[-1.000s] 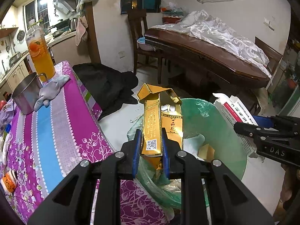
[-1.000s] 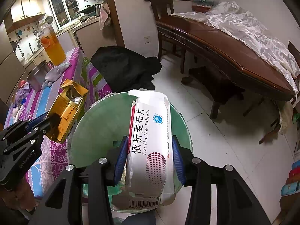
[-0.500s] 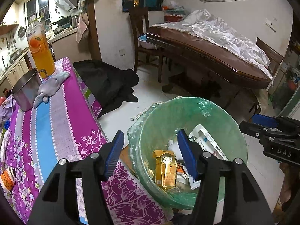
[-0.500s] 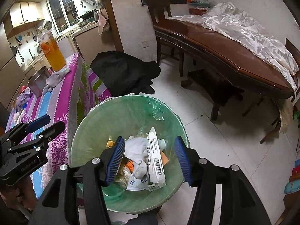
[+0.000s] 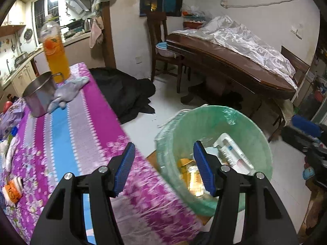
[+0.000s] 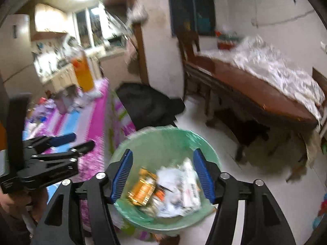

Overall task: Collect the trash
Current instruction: 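Move both open tools back over the table, then grasp the blue cigarette pack with the left tool while the right tool grasps the orange paper cup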

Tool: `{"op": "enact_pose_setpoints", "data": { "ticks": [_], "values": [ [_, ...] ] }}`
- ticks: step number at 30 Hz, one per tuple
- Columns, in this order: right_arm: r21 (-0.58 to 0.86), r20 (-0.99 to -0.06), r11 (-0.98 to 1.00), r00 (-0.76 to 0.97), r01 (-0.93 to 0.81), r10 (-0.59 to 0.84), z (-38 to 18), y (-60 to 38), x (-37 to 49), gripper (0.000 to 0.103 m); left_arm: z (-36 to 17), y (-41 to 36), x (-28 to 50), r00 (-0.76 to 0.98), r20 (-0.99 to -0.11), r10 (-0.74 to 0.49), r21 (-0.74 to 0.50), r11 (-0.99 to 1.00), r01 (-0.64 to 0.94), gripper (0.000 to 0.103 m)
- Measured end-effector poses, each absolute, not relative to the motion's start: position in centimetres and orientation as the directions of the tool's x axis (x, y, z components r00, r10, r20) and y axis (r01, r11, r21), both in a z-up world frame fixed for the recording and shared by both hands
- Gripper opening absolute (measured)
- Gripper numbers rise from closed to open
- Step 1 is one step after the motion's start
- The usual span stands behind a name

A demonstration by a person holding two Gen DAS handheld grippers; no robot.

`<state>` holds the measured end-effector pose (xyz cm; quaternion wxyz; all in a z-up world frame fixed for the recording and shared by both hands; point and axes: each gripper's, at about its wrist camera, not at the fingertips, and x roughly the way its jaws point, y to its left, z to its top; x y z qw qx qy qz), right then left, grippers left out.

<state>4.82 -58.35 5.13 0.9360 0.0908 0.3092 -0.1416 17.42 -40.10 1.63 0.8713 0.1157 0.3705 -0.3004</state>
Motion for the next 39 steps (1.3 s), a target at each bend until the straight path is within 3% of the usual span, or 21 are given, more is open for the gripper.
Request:
{"op": "enact_pose_setpoints", "data": {
  "ticks": [6, 15, 20, 29, 39],
  "values": [
    [0.126, -0.533, 0.980, 0.844, 0.154, -0.065, 5.0, -51.7, 5.2, 0.070, 1.6, -32.7, 18.1, 0.594, -0.701, -0.394, -0.008, 0.838, 0.545, 0.060],
    [0.077, -0.613, 0.967, 0.754, -0.242, 0.237, 2.2, -37.7, 11.6, 0.071, 1.6, -13.2, 21.9, 0.672, -0.712, -0.202, -0.021, 0.963, 0.267, 0.063],
    [-0.097, -0.688, 0.833, 0.642, -0.545, 0.340, 1.3, -27.6, 14.6, 0.071, 1.4, -1.6, 23.6, 0.665, -0.740, -0.103, -0.081, 0.995, 0.064, 0.063],
    [-0.244, -0.786, 0.550, 0.495, -0.799, 0.370, 1.5, -15.5, 23.0, 0.071, -0.4, 7.9, 24.0, 0.586, -0.806, -0.085, -0.122, 0.992, -0.024, 0.063],
    [-0.166, -0.865, 0.457, 0.352, -0.874, 0.357, -2.5, -11.6, 31.0, 0.070, -4.2, 11.7, 25.4, 0.511, -0.845, -0.158, -0.206, 0.978, -0.037, 0.063]
  ]
}}
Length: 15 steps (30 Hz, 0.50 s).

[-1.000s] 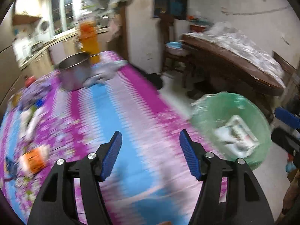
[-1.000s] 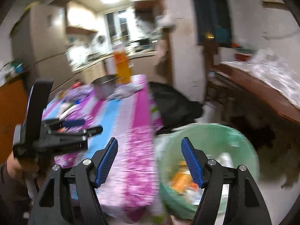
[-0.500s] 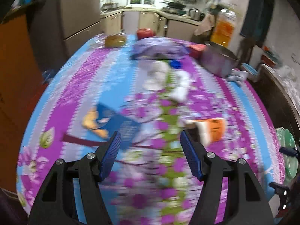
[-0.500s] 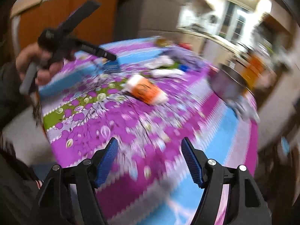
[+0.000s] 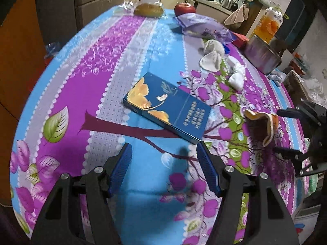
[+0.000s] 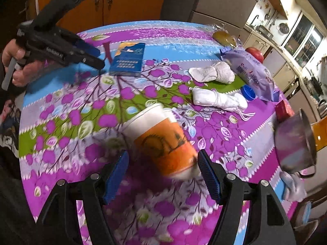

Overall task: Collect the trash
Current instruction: 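Grasp the blue cigarette pack with the left tool while the right tool grasps the orange paper cup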

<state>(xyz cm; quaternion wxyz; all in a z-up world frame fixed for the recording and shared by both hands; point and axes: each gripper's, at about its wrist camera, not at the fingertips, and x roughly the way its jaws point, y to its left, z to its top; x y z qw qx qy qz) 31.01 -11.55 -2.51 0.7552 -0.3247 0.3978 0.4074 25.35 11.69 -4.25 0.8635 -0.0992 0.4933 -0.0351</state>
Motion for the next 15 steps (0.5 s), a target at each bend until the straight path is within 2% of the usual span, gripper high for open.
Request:
{"op": "enact_pose_setpoints", "data": {
  "ticks": [5, 10, 15],
  "values": [
    [-0.098, -0.869, 0.475, 0.307, -0.874, 0.387, -3.4, -11.0, 32.5, 0.066, -4.2, 12.2, 27.5, 0.509, -0.844, -0.170, -0.217, 0.976, -0.034, 0.065],
    [-0.020, -0.867, 0.523, 0.275, -0.852, 0.415, -3.9, -11.0, 32.7, 0.043, -4.1, 11.8, 31.2, 0.504, -0.852, -0.142, -0.172, 0.985, -0.012, 0.065],
    [0.122, -0.840, 0.531, 0.197, -0.839, 0.505, -3.8, -11.3, 31.3, 0.038, -3.9, 9.5, 35.5, 0.509, -0.853, -0.111, -0.087, 0.994, 0.071, 0.071]
  ]
}}
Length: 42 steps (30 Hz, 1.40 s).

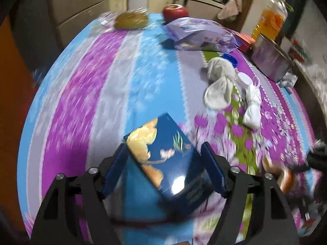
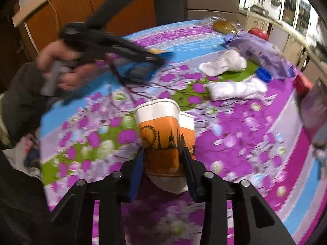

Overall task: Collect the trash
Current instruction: 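Grasp the blue cigarette pack with the left tool while the right tool grasps the orange paper cup, then lift and carry the cigarette pack and paper cup over the green bin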

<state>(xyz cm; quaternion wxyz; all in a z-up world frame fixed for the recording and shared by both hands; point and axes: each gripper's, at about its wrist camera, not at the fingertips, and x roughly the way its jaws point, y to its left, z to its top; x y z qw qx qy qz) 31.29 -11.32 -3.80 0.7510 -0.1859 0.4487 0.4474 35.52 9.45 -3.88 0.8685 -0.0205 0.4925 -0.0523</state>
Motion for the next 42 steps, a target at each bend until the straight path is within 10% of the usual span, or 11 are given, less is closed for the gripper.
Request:
{"op": "enact_pose_setpoints", "data": {
  "ticks": [7, 16, 30, 35, 42],
  "values": [
    [0.259, -0.801, 0.559, 0.149, -0.788, 0.580, -3.8, -11.6, 31.5, 0.037, -3.7, 4.6, 36.9, 0.544, -0.835, -0.084, 0.023, 0.982, 0.188, 0.075],
    [0.156, -0.812, 0.572, 0.225, -0.805, 0.539, -3.6, -10.1, 30.9, 0.056, -2.6, 7.0, 32.8, 0.613, -0.786, 0.077, 0.083, 0.996, -0.019, 0.086],
    [0.049, -0.840, 0.596, 0.290, -0.802, 0.459, -4.4, -7.8, 30.6, 0.053, -4.6, 4.8, 32.8, 0.596, -0.796, 0.108, 0.132, 0.991, -0.003, 0.086],
    [0.058, -0.823, 0.641, 0.327, -0.766, 0.465, -4.3, -8.3, 30.5, 0.044, -4.4, 4.8, 32.4, 0.607, -0.791, 0.072, 0.091, 0.996, 0.001, 0.056],
    [0.107, -0.767, 0.723, 0.406, -0.682, 0.497, -3.8, -10.1, 29.9, 0.035, -3.9, 4.1, 31.2, 0.643, -0.759, 0.107, 0.126, 0.992, -0.017, 0.053]
  ]
}}
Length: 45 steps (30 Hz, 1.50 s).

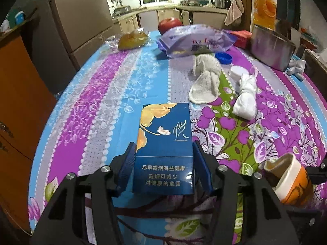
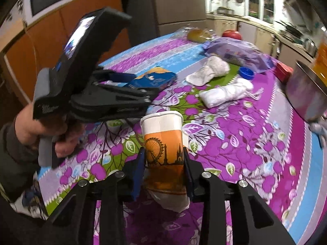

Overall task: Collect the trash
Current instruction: 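Lift and carry the cigarette pack and paper cup over the green bin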

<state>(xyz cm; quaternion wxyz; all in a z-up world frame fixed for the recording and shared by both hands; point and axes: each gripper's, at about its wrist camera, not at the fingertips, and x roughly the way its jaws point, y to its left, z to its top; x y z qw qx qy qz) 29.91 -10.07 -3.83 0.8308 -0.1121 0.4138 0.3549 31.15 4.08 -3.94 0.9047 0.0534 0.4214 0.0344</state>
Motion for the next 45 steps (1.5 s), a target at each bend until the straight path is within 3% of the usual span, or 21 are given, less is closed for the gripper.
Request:
{"op": "enact_pose_setpoints", "data": {
  "ticks": [6, 19, 45],
  "values": [
    [0.144, -0.686, 0.808, 0.531, -0.571, 0.498, -2.3, -12.2, 28.4, 0.035, -1.2, 2.6, 27.8, 0.725, -0.677, 0.125, 0.137, 0.990, -0.043, 0.053],
    [0.065, -0.501, 0.950, 0.814, -0.305, 0.295, 2.0, -17.3, 22.4, 0.035, 3.1, -0.5, 20.6, 0.829, -0.544, 0.130, 0.100, 0.991, -0.090, 0.053],
    [0.036, -0.413, 0.998, 0.909, -0.050, 0.061, 7.1, -28.2, 13.5, 0.035, 6.9, -12.6, 17.4, 0.882, -0.466, -0.074, 0.059, 0.992, 0.114, 0.053]
  ]
}}
